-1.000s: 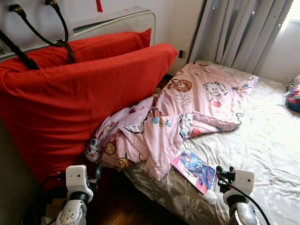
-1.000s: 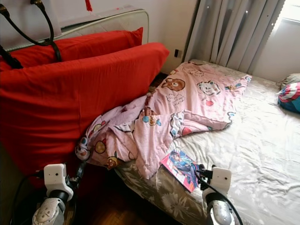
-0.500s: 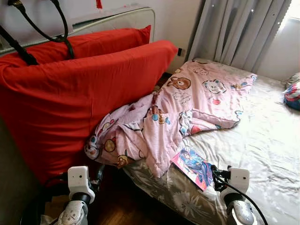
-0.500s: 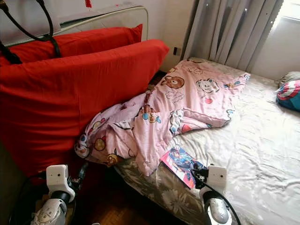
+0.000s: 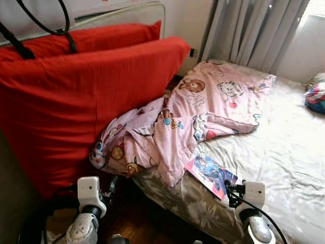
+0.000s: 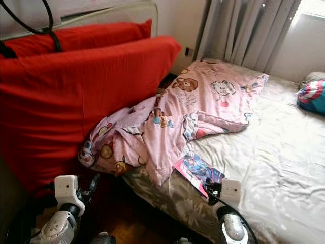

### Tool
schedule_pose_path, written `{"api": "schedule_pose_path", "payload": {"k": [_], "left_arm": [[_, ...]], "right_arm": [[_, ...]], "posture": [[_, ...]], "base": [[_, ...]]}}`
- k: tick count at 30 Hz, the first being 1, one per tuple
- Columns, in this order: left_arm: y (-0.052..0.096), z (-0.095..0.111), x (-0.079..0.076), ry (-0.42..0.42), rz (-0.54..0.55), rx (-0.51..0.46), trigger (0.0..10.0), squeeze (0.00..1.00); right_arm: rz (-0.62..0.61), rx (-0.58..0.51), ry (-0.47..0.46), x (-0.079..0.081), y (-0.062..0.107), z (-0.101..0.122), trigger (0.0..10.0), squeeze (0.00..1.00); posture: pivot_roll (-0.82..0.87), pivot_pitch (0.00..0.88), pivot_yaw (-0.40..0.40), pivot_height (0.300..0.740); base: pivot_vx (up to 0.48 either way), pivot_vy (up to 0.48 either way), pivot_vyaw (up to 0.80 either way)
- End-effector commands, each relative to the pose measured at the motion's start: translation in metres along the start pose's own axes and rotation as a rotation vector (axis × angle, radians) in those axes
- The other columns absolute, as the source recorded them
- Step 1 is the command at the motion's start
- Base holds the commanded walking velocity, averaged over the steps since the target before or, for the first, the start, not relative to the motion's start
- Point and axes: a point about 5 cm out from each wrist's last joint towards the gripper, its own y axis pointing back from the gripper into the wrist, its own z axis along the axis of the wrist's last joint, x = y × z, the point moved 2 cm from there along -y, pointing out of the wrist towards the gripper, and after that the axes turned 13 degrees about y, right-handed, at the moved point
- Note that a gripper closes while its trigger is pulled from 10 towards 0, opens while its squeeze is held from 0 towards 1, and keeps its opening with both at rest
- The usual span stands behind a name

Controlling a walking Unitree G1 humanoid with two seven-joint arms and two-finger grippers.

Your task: Clean up the room

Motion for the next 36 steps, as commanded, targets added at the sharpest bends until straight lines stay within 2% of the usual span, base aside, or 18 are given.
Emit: {"api": "schedule_pose_path", "payload": {"k": [1, 21, 36], "left_arm": [[-0.005, 0.001, -0.004, 0.012, -0.014, 0.008, 10.0, 0.00], [-0.005, 0.002, -0.002, 0.034, 0.003, 0.001, 10.0, 0.00], [-0.006, 0.003, -0.002, 0.032, 0.003, 0.003, 10.0, 0.00]], "right_arm": [[0.002, 0.004, -0.001, 0.001, 0.000, -0.001, 10.0, 0.00], [0.019, 0.005, -0.021, 0.006, -0.003, 0.001, 10.0, 0.00], [0.043, 0.027, -0.022, 0.011, -0.004, -0.002, 10.0, 0.00]], "posture": [[-0.01, 0.005, -0.063, 0.655], [0.00, 0.000, -0.065, 0.655], [0.00, 0.006, -0.062, 0.655]], "base": [[0.000, 0.000, 0.00], [0.000, 0.000, 0.00], [0.271, 0.000, 0.00]]}}
